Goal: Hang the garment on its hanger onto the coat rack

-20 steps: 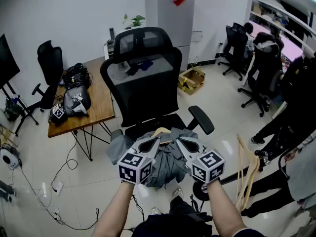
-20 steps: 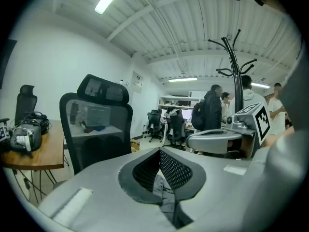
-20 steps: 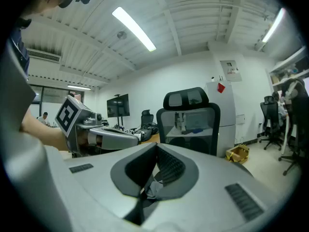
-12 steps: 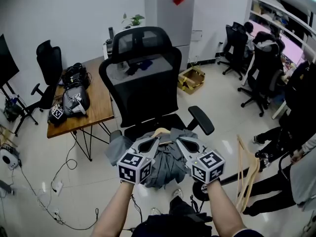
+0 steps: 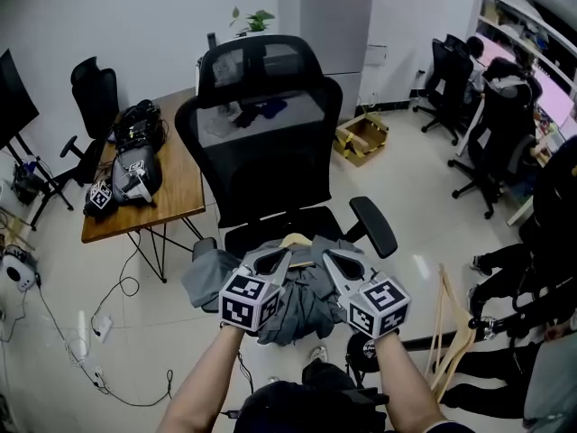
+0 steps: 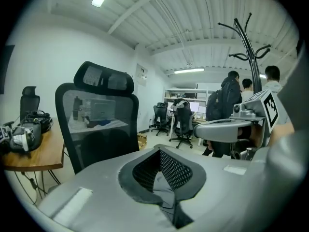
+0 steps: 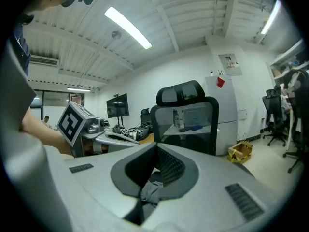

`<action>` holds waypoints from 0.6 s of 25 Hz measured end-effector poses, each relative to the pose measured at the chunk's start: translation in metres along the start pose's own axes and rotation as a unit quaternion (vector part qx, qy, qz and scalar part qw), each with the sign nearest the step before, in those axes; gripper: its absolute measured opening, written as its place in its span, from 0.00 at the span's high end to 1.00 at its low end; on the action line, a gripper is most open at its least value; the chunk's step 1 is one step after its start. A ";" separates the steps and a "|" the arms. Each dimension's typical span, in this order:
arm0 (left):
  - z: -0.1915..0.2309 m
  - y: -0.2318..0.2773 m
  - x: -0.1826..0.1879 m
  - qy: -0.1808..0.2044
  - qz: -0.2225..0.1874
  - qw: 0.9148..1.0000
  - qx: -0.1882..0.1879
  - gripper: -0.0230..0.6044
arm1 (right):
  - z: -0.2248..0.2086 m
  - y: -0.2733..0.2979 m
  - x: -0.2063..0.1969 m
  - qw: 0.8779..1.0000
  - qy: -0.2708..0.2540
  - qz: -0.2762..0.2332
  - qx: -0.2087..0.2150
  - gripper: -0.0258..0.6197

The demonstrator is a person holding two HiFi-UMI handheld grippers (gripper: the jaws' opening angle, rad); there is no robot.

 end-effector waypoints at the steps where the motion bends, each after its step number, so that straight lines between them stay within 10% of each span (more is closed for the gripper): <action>1: 0.001 0.007 -0.002 0.001 0.004 1.000 0.003 0.95 | -0.005 0.002 0.002 1.000 0.000 0.000 0.002 0.96; 15: 0.044 0.093 -0.077 -0.003 0.082 0.997 0.010 0.95 | -0.050 0.037 -0.016 0.999 0.019 0.024 -0.012 0.96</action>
Point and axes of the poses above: the fingertips, and each gripper's own axes: y forward along the fingers, z to its left, x out of its top, the point moved 9 cm from there along -y, backward along the fingers, and after that the axes turned 15 degrees about y, right-handed, at the moved point
